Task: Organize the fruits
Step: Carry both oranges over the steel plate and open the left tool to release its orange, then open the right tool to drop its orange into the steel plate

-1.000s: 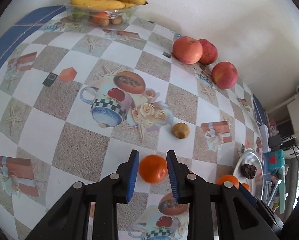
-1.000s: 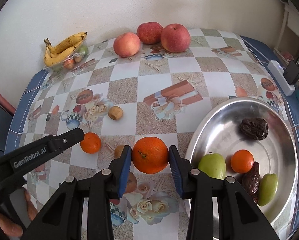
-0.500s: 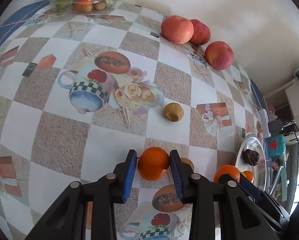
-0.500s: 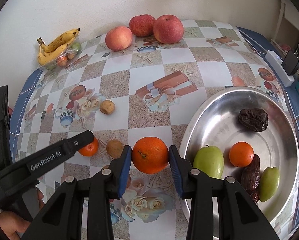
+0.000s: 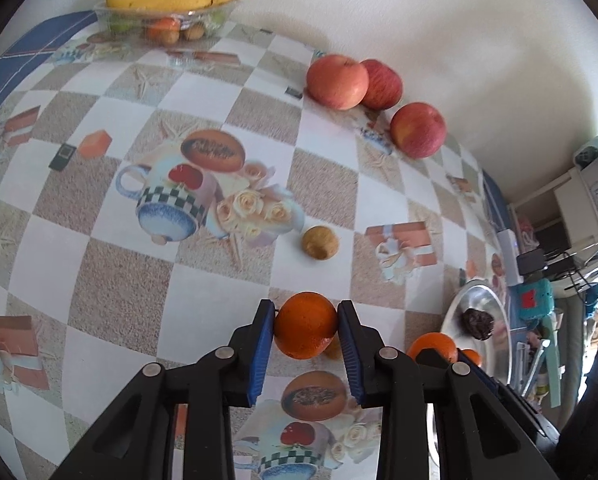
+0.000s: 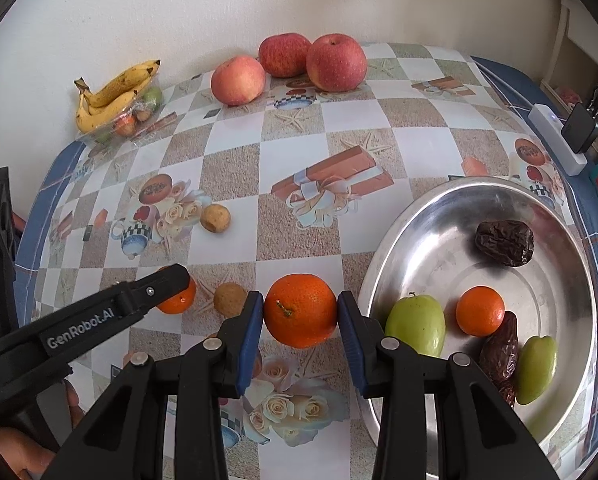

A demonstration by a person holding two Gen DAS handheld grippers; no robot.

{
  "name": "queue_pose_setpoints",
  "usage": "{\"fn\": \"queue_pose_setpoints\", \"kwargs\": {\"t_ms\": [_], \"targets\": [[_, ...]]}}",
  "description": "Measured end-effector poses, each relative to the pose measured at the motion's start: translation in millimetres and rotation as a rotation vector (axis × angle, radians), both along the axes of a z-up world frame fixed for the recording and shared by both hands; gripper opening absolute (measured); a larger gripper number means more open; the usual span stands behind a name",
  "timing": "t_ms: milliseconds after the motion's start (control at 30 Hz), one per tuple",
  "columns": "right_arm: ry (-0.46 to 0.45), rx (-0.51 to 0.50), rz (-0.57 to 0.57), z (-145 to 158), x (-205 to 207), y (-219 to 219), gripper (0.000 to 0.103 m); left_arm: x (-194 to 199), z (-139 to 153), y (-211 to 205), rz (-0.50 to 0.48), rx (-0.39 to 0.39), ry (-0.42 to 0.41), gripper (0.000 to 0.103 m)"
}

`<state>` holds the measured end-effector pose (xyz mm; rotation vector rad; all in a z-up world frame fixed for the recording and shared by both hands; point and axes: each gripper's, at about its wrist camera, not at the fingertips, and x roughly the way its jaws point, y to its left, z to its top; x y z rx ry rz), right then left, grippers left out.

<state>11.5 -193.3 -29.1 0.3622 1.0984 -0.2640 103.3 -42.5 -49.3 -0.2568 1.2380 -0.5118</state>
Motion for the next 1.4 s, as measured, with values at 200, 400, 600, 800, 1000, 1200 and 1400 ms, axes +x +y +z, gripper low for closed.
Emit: {"fn": "queue_pose_setpoints", "kwargs": {"t_ms": [200, 400, 600, 800, 1000, 1200, 1400], "targets": [[-0.019, 0.005, -0.012, 5.4, -2.0, -3.1, 0.040, -5.6, 8.3, -6.2, -0.030, 0.003, -0.017, 0.034], [-0.022, 0.018, -0.072, 8.7, -8.9, -19.3, 0.040, -18.8, 15.8, -24.6, -0.089, 0.001, -0.041, 0.034], [-0.032, 0.010, -0.229, 14.9, -31.5, -58.6, 0.040, -43.7, 31.2, -54.3, -0.205, 0.004, -0.106, 0.034], [-0.027, -0.001, -0.418, 17.3, -65.1, -104.2, 0.040, -86.4, 38.7, -98.6, -0.386, 0.032, -0.160, 0.034], [-0.026, 0.021, -0.539, 15.2, -93.5, -137.6, 0.040, -114.4, 36.5, -125.4, -0.490, 0.050, -0.177, 0.034], [-0.033, 0.017, -0.536, 17.8, -95.1, -138.5, 0.040, -117.7, 28.8, -132.4, -0.519, 0.088, -0.176, 0.050], [-0.016, 0.013, -0.496, 15.4, -86.7, -130.4, 0.040, -112.6, 27.9, -126.1, -0.494, 0.094, -0.177, 0.058]]}}
